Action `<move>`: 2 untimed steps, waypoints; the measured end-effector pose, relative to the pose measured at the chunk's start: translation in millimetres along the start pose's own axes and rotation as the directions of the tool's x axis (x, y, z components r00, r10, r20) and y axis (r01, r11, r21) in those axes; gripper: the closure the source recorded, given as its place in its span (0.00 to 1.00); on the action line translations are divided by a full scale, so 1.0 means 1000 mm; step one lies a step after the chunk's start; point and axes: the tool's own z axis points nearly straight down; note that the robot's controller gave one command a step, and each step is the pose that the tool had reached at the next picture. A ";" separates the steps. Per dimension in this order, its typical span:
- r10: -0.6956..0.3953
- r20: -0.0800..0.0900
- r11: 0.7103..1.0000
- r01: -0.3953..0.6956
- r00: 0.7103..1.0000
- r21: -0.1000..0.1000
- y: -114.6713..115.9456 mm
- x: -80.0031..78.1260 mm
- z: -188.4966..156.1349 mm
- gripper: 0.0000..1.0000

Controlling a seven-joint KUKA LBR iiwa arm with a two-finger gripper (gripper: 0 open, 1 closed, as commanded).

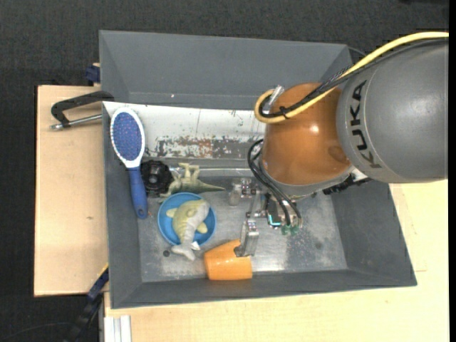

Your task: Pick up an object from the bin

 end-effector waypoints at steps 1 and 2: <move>0.065 0.022 0.998 -0.065 0.998 -0.005 0.072 -0.058 0.099 0.00; 0.185 0.008 0.983 -0.185 0.983 -0.003 0.055 -0.038 0.069 0.00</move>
Offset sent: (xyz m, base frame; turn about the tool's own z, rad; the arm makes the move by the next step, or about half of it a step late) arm 0.0527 0.0692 -0.1008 0.0679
